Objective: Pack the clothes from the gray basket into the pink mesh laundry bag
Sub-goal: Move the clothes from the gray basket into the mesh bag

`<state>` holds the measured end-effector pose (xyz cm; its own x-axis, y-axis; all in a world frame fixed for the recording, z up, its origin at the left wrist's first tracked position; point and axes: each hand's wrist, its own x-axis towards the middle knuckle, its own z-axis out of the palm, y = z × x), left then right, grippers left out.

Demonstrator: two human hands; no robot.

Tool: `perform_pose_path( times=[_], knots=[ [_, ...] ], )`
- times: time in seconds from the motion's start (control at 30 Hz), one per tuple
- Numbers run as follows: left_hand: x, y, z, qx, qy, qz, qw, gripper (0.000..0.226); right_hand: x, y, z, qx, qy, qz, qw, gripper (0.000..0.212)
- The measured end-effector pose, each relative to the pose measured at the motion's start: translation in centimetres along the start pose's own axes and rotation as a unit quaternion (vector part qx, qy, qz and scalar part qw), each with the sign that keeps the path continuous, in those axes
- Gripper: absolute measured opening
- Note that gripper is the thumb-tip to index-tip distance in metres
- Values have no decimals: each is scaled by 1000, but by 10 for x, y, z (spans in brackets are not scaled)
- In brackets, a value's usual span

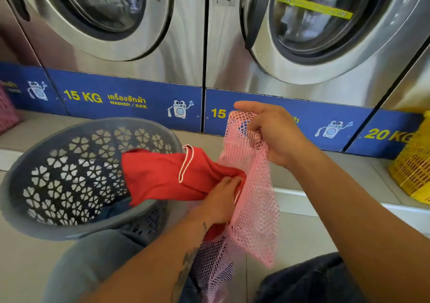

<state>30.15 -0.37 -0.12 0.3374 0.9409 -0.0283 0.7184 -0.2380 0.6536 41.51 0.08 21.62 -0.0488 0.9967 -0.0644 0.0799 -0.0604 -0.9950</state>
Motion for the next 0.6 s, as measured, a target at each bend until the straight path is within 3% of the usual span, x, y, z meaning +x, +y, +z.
perform_pose_path(
  times=[0.1,0.27,0.33,0.4,0.5,0.53,0.6],
  knots=[
    [15,-36,25,46,-96,-28,994,44,7,5,-2,0,-1,5,1000,59],
    [-18,-26,-22,-42,-70,-35,996,21,16,20,1,40,-18,19,999,57],
    [-29,-22,-46,-31,-8,-35,999,20,20,23,2,41,-22,16,999,57],
    [-40,-9,-76,-15,102,11,995,23,23,26,4,37,-20,13,999,57],
    [-53,7,-122,92,276,98,952,18,26,28,7,8,-11,1,1000,59],
    [-53,6,-133,149,299,85,939,19,27,28,8,2,-10,-1,1000,59],
    [-50,-7,-149,237,244,-66,938,46,26,28,11,5,-13,0,1000,59]
  ],
)
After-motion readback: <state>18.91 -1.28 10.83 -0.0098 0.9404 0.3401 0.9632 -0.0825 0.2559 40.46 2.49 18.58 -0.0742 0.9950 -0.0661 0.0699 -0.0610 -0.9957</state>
